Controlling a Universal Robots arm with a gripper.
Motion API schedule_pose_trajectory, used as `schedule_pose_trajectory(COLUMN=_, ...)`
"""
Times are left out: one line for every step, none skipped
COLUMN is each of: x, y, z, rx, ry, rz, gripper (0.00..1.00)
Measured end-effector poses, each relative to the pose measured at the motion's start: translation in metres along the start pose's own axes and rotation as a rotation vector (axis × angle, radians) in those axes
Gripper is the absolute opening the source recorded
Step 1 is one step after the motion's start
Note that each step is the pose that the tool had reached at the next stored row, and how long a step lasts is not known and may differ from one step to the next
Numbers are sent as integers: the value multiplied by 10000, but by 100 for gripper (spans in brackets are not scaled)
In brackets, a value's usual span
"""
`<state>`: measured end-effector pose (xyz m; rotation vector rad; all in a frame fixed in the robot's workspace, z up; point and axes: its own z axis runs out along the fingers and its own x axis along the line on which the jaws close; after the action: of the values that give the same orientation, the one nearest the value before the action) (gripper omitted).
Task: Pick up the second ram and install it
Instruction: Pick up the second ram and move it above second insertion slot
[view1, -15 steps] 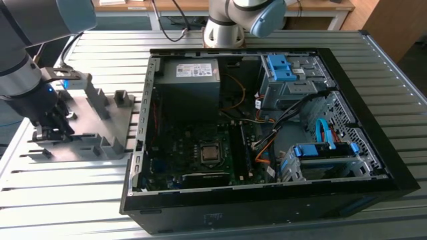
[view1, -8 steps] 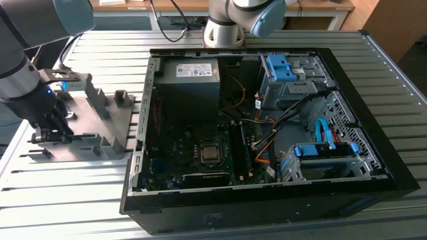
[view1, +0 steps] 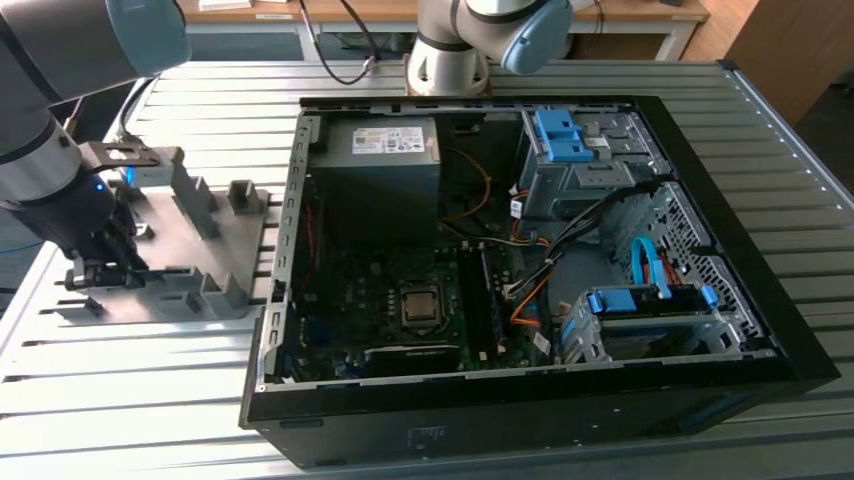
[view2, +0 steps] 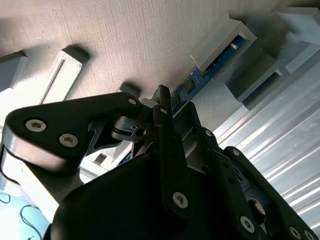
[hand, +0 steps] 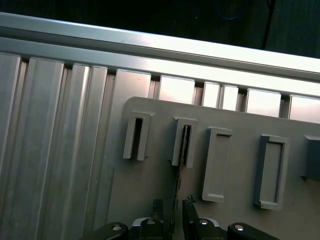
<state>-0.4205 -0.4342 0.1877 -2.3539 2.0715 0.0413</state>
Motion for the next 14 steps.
schedule_pose_trajectory(x=0, y=0, z=0, rx=1, ry=-3, rz=0, gripper=29)
schedule_pose_trajectory(x=0, y=0, z=1, rx=2, ry=-6, rz=-1, gripper=29)
schedule_pose_trajectory(x=0, y=0, z=1, rx=2, ry=-10, rz=-1, gripper=29)
schedule_pose_trajectory(x=0, y=0, z=1, rx=3, ry=-13, rz=-1, gripper=28)
schedule_pose_trajectory(x=0, y=0, z=1, rx=3, ry=-15, rz=0, gripper=22)
schedule_pose_trajectory(x=0, y=0, z=1, rx=4, ry=-20, rz=-2, gripper=16)
schedule_pose_trajectory(x=0, y=0, z=1, rx=4, ry=-21, rz=-1, gripper=16)
schedule_pose_trajectory(x=0, y=0, z=1, rx=5, ry=-25, rz=-1, gripper=14)
schedule_pose_trajectory(x=0, y=0, z=1, rx=5, ry=-28, rz=-1, gripper=14)
schedule_pose_trajectory(x=0, y=0, z=1, rx=5, ry=-31, rz=-1, gripper=14)
schedule_pose_trajectory(x=0, y=0, z=1, rx=6, ry=-34, rz=-1, gripper=14)
schedule_pose_trajectory(x=0, y=0, z=1, rx=6, ry=-37, rz=-1, gripper=14)
schedule_pose_trajectory(x=0, y=0, z=1, rx=6, ry=-40, rz=-1, gripper=14)
schedule_pose_trajectory(x=0, y=0, z=1, rx=7, ry=-43, rz=-1, gripper=14)
